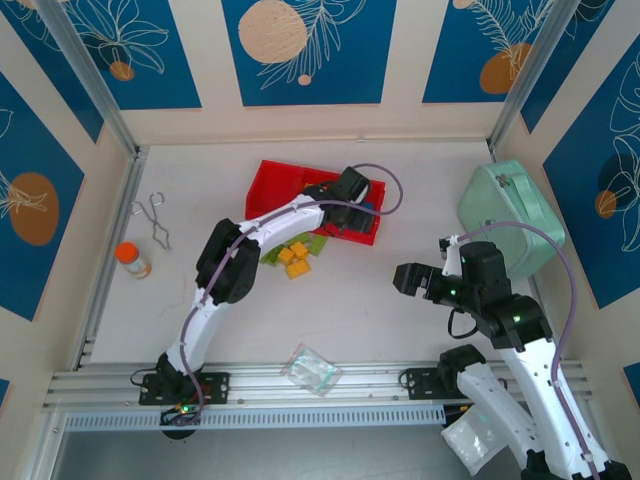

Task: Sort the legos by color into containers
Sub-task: Place the lego in the container, then pick up the lego from the center of the table.

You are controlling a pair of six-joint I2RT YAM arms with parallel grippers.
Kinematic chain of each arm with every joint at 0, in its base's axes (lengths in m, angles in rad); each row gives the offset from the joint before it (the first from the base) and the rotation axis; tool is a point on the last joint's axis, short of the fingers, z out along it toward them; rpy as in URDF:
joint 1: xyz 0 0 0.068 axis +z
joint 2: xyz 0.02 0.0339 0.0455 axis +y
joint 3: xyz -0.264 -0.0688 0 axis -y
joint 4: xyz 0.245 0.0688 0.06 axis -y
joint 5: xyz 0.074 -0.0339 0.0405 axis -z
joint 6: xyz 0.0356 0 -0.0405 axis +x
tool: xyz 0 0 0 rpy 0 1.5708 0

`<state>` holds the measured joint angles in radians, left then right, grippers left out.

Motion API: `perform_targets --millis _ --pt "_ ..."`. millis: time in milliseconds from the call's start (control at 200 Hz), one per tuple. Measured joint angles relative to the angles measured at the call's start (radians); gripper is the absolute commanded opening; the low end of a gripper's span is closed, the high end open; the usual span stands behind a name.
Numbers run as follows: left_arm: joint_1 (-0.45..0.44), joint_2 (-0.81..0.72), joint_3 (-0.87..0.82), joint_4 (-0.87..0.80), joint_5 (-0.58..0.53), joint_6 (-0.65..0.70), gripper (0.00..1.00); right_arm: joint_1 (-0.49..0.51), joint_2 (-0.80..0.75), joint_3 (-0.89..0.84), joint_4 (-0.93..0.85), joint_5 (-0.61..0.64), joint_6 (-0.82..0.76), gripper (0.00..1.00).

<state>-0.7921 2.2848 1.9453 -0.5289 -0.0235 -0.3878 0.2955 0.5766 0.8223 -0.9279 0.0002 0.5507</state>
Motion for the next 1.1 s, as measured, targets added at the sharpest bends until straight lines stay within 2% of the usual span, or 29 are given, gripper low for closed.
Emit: perform_targets --millis 115,200,415,540,655,905,1100 --pt "-0.002 -0.067 -0.077 -0.009 -0.011 0.033 0.62 0.0 0.0 0.0 0.0 0.0 0.0 0.99" --pt "-0.003 -0.143 -0.128 -0.026 -0.047 0.054 0.73 0.0 0.0 0.0 0.0 0.0 0.0 0.99" --pt "-0.003 -0.432 -0.336 -0.063 -0.153 0.109 0.89 0.0 0.002 0.0 0.0 0.0 0.0 0.99" --pt "-0.003 -0.562 -0.472 -0.068 -0.203 0.127 0.89 0.0 0.003 0.0 0.0 0.0 0.0 0.99" --pt "-0.002 -0.613 -0.56 -0.082 -0.224 0.161 0.88 0.0 0.003 0.0 0.0 0.0 0.0 0.99" --pt "0.018 -0.583 -0.612 -0.129 -0.226 0.199 0.81 0.005 0.003 0.0 0.0 0.0 0.0 0.99" --pt "0.053 -0.494 -0.612 -0.155 -0.282 0.203 0.74 0.023 0.003 0.0 0.0 0.003 0.0 0.99"
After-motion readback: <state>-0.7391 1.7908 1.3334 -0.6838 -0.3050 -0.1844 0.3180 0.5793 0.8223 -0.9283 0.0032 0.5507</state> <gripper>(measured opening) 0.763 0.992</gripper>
